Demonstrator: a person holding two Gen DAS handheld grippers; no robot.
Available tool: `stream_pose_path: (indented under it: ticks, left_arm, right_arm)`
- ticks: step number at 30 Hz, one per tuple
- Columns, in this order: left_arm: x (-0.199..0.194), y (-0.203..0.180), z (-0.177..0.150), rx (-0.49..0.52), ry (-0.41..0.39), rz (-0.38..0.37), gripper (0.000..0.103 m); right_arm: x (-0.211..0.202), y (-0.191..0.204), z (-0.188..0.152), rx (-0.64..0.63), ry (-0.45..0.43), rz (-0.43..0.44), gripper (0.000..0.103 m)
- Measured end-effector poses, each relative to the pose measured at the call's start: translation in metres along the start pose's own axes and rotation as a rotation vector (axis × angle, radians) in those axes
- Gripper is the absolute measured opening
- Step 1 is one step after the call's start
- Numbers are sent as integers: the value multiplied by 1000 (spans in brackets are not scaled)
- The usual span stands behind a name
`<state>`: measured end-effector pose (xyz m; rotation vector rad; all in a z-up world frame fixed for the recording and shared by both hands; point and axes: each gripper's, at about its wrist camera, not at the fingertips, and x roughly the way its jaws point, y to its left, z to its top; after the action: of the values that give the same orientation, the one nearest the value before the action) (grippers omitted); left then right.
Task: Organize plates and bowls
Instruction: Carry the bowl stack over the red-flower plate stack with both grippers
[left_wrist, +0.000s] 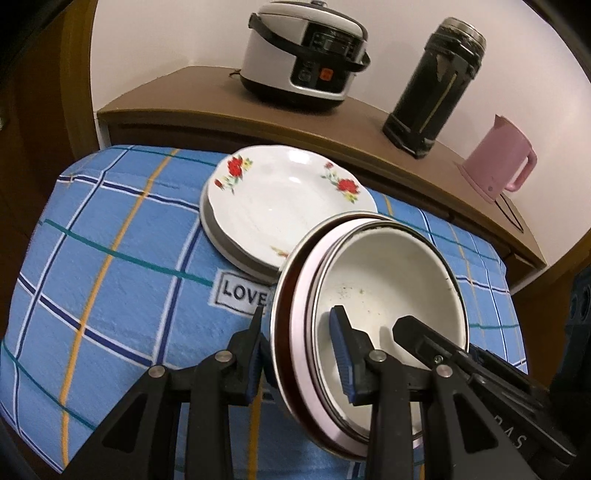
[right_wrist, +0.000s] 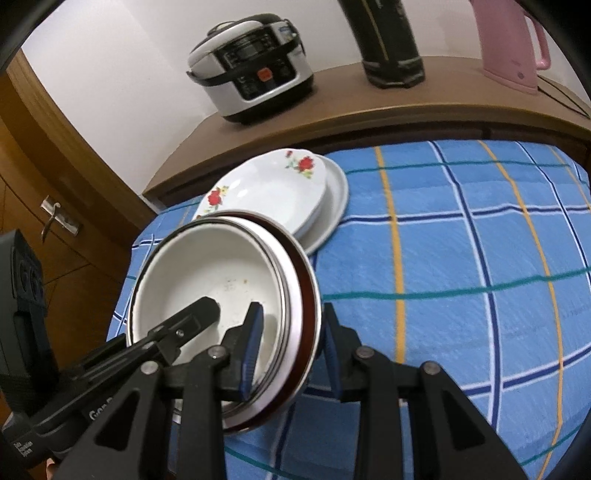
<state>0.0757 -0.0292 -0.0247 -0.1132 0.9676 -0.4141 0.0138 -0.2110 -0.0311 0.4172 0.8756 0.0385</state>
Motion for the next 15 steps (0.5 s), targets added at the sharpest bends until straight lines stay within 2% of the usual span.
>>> stream_pose_path:
  ticks: [7,15]
  left_arm:
    - [-2,1,21,-1,-32,1,36]
    - [14,0,52,3,-51,-28,36]
  right_arm:
    - [5,10,20,-15,-22,13,32]
    - [12,13,50,-17,-56,-6,31]
